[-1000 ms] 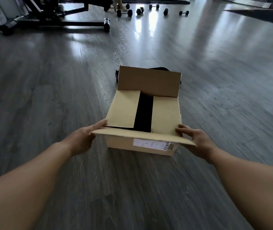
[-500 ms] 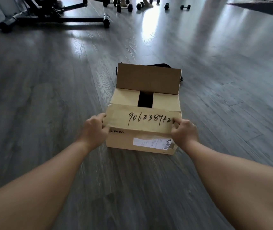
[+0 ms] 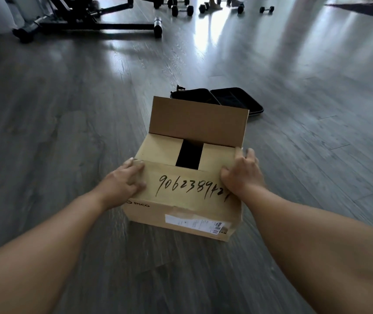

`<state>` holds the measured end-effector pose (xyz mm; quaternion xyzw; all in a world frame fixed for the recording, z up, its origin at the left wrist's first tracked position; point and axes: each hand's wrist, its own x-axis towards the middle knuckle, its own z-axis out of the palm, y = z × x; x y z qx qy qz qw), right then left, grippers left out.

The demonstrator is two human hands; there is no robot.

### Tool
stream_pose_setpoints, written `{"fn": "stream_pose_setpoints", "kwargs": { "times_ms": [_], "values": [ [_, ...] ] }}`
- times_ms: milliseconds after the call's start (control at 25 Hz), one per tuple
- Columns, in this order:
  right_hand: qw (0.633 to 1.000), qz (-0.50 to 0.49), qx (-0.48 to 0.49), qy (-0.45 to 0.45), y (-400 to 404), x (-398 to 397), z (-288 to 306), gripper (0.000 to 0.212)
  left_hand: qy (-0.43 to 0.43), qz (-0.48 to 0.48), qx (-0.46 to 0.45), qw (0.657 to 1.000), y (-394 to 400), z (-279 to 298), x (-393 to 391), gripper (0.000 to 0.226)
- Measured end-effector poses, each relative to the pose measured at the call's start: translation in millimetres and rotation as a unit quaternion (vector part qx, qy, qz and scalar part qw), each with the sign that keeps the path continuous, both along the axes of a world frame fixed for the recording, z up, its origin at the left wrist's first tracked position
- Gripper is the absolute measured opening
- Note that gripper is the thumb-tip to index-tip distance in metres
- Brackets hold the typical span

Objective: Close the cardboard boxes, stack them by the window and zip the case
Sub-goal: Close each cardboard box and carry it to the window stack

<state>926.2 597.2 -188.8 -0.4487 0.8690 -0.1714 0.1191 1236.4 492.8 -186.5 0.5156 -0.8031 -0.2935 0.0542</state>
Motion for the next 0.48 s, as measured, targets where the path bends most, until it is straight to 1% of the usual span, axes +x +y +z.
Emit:
{"fn": "stream_pose_setpoints", "kwargs": {
  "times_ms": [40,80,160,280,400,480],
  "values": [
    [0.999,-0.015,0.01,-0.037,-9.3,-2.9,3.0,0.075,0.015,0.006,0.004,1.0,0.2,-0.2,0.7,0.069],
    [0.997,-0.026,0.01,-0.075,-17.7,-6.9,6.1,0.087,0.027,0.009,0.006,1.0,-0.1,-0.4,1.8,0.07],
    [0.988,-0.033,-0.023,-0.146,-31.5,-16.0,9.3,0.097,0.045,0.009,0.012,0.999,-0.2,-0.2,2.3,0.072],
    [0.975,-0.031,-0.096,-0.199,-41.4,-21.0,8.7,0.102,0.038,-0.006,0.025,0.999,-1.4,-0.9,1.4,0.072],
    [0.973,-0.047,-0.158,-0.161,-40.8,-16.2,3.5,0.097,0.009,-0.006,0.029,1.0,-4.6,-0.1,0.0,0.066],
    [0.968,-0.041,-0.187,-0.161,-34.4,-17.9,-1.1,0.091,-0.018,-0.002,0.02,1.0,-5.8,2.4,-5.5,0.058]
  ]
}}
